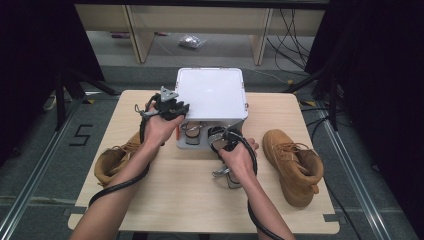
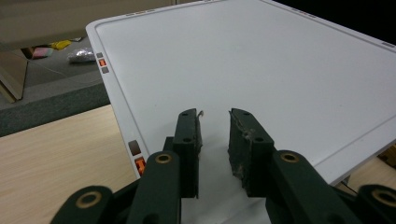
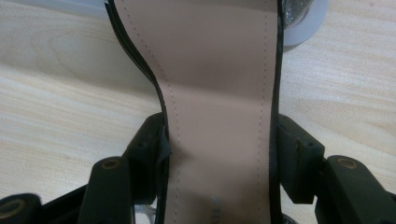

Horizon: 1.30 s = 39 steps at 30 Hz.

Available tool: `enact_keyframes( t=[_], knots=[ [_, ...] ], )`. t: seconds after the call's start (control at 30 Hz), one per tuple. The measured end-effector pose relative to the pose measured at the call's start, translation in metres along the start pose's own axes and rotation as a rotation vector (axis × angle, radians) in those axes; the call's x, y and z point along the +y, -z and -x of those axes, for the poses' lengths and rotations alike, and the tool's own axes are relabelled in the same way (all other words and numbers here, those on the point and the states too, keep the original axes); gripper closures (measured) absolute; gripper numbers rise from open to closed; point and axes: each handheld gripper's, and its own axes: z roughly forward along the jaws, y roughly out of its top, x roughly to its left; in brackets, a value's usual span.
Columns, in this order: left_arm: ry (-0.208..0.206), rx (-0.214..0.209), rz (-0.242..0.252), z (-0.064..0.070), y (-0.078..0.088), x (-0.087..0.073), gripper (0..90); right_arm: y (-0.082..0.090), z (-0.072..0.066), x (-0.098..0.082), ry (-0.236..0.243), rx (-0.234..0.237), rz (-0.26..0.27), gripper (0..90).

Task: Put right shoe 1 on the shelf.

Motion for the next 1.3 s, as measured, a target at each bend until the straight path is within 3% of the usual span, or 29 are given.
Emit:
enact_keyframes(
  t=[0.03, 0.1, 0.3, 0.33, 0.37, 0.4, 0.47, 0.57, 0.6, 0.63, 0.7, 0.8, 0.9, 1.0, 1.13, 1.3],
  knots=[
    [-0.001, 0.0, 0.0, 0.0, 0.0, 0.0, 72.1, 0.0, 0.001, 0.0, 0.021, -0.003, 0.002, 42.9],
    [0.0, 0.0, 0.0, 0.0, 0.0, 0.0, 72.1, 0.001, -0.002, 0.001, -0.012, -0.011, -0.015, 42.7],
    [-0.001, 0.001, 0.001, 0.0, 0.0, 0.0, 72.3, 0.002, -0.002, 0.0, 0.003, 0.003, -0.014, 40.9],
    [0.0, 0.001, 0.001, 0.0, 0.0, 0.0, 72.3, 0.003, 0.003, 0.0, 0.073, 0.018, -0.005, 40.0],
    [0.0, 0.001, 0.001, 0.0, 0.0, 0.0, 72.3, 0.006, 0.001, 0.0, 0.073, -0.013, 0.002, 38.6],
    [-0.002, 0.002, 0.001, 0.0, 0.0, 0.0, 72.4, 0.007, 0.0, -0.001, 0.049, -0.006, -0.008, 37.2],
    [0.0, 0.002, 0.001, 0.0, 0.0, 0.0, 72.4, 0.009, -0.002, -0.002, 0.05, 0.002, 0.001, 36.7],
    [0.001, 0.002, 0.0, 0.0, 0.0, 0.0, 72.6, 0.011, 0.001, -0.003, 0.087, 0.016, 0.007, 35.4],
    [0.0, 0.002, 0.0, 0.0, 0.0, 0.0, 72.6, 0.013, 0.002, -0.005, 0.102, -0.005, 0.019, 35.2],
    [0.0, 0.001, 0.0, 0.0, 0.0, 0.0, 72.6, 0.015, 0.002, -0.006, 0.116, 0.022, 0.028, 35.0],
    [-0.001, 0.001, 0.0, 0.0, 0.0, 0.0, 72.8, 0.017, 0.003, -0.008, 0.124, 0.022, 0.038, 34.8],
    [-0.002, 0.002, 0.0, 0.0, 0.0, 0.0, 72.8, 0.024, 0.001, -0.011, 0.098, 0.04, 0.029, 34.8],
    [-0.002, 0.002, 0.0, 0.0, 0.0, 0.0, 72.8, 0.031, 0.003, -0.015, 0.12, 0.04, 0.057, 34.8],
    [-0.002, 0.003, 0.001, 0.0, 0.0, 0.0, 73.0, 0.039, 0.002, -0.018, 0.123, 0.072, 0.105, 34.9],
    [-0.003, 0.003, 0.001, 0.0, 0.0, 0.0, 73.4, 0.048, 0.007, -0.021, 0.15, 0.069, 0.147, 39.9],
    [-0.004, 0.005, 0.001, 0.0, 0.0, 0.0, 74.3, 0.058, 0.015, -0.025, 0.14, 0.107, 0.199, 58.8]
  ],
)
